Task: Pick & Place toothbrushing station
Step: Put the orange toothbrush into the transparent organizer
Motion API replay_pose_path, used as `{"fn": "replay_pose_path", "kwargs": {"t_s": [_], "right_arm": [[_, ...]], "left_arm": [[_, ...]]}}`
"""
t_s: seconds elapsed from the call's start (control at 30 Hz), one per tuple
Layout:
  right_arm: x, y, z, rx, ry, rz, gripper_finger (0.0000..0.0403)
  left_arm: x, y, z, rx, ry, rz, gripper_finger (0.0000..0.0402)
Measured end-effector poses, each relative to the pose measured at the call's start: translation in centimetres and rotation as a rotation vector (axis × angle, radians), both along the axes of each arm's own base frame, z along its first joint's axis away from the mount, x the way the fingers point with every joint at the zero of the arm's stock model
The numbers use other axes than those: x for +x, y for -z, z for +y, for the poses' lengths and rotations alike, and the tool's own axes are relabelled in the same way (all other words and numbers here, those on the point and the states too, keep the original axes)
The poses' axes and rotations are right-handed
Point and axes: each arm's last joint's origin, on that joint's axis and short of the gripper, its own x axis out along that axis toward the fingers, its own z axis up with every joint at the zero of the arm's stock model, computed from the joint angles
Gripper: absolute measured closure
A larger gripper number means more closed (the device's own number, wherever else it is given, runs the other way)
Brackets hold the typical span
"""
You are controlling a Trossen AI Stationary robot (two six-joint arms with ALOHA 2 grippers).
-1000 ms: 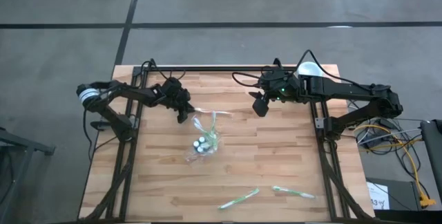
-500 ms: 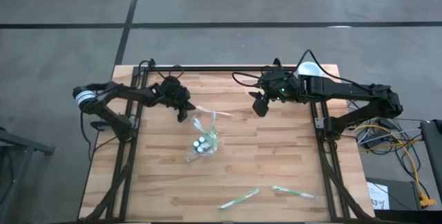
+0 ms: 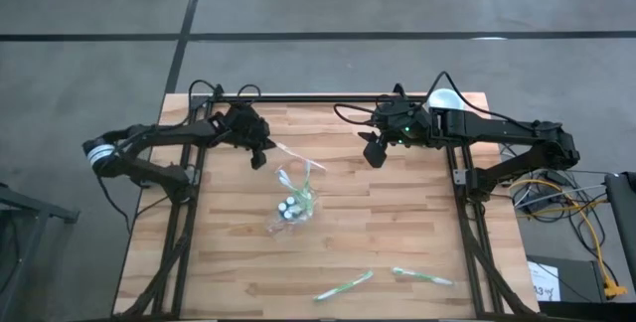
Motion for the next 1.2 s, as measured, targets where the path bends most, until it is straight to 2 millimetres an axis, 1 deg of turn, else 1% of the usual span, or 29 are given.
{"fn": "replay_pose_path", "kwargs": {"t_s": [0.1, 0.23, 0.4, 0.57, 0.97, 1.2], "right_arm": [[0.0, 0.0, 0.0, 0.000, 0.001, 0.000, 0.0234], [0.0, 0.0, 0.0, 0.000, 0.000, 0.000, 0.0234], [0.0, 0.0, 0.0, 0.000, 0.000, 0.000, 0.0234], [0.0, 0.0, 0.0, 0.000, 0.000, 0.000, 0.0234], [0.0, 0.0, 0.0, 0.000, 0.001, 0.000, 0.0234], [0.0, 0.0, 0.0, 0.000, 0.000, 0.000, 0.0234]], "left_arm": [[-0.1, -1.2, 0.0, 0.026, 0.002, 0.028, 0.0401], [-0.1, -2.9, 0.0, 0.059, 0.007, 0.012, 0.0401], [-0.4, -4.5, -0.2, 0.082, 0.004, -0.017, 0.0401], [-0.9, -5.8, -0.5, 0.098, -0.015, -0.010, 0.0401], [-1.6, -9.9, -1.0, 0.167, -0.033, -0.083, 0.0401], [-1.9, -11.9, -1.7, 0.212, -0.023, -0.108, 0.0401]]}}
